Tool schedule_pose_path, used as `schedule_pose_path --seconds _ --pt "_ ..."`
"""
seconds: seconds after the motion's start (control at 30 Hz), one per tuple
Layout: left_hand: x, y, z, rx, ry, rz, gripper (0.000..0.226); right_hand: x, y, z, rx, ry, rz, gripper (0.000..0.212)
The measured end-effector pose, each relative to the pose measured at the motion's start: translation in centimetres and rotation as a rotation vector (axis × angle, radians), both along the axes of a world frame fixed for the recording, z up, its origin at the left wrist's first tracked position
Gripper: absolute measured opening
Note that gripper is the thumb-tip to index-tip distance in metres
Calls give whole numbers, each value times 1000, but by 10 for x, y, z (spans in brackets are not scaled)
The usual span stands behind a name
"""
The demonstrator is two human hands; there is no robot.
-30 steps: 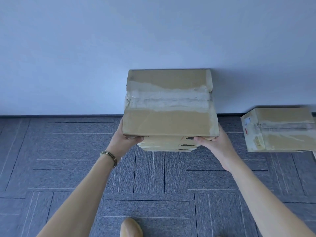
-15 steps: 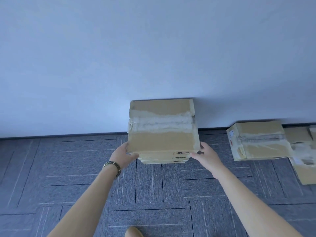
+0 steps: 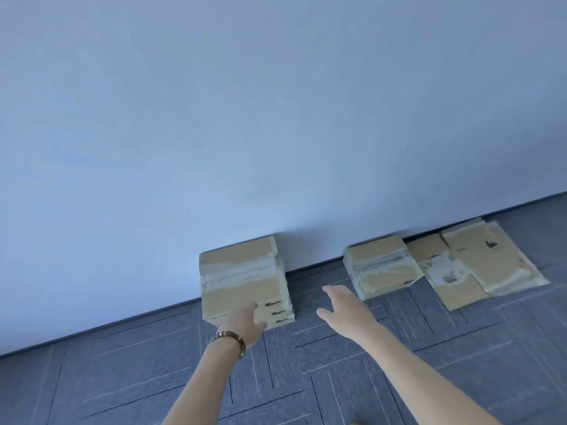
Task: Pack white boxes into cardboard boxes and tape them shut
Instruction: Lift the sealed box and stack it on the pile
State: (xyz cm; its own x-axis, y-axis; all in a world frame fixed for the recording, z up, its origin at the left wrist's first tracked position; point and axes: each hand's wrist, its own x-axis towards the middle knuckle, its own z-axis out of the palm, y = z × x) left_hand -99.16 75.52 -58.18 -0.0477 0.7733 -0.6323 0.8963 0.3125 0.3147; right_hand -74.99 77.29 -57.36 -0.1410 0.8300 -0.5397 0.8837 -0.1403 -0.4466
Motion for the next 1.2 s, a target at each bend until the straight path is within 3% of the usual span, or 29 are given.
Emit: schedule_pose_path --seconds 0.27,0.57,0.9,1.2 --pt "154 -43 109 85 -22 -228 51 128 -74 112 97 -25 -93 53" --pt "317 -106 181 209 -18 -664 50 267 -222 179 120 0 -461 56" --pt "466 -271 226 228 -205 -1063 52 359 -470 226 80 -102 -893 52" --pt "564 -400 269 275 -309 -1323 50 417 -624 257 182 -122 -1211 45"
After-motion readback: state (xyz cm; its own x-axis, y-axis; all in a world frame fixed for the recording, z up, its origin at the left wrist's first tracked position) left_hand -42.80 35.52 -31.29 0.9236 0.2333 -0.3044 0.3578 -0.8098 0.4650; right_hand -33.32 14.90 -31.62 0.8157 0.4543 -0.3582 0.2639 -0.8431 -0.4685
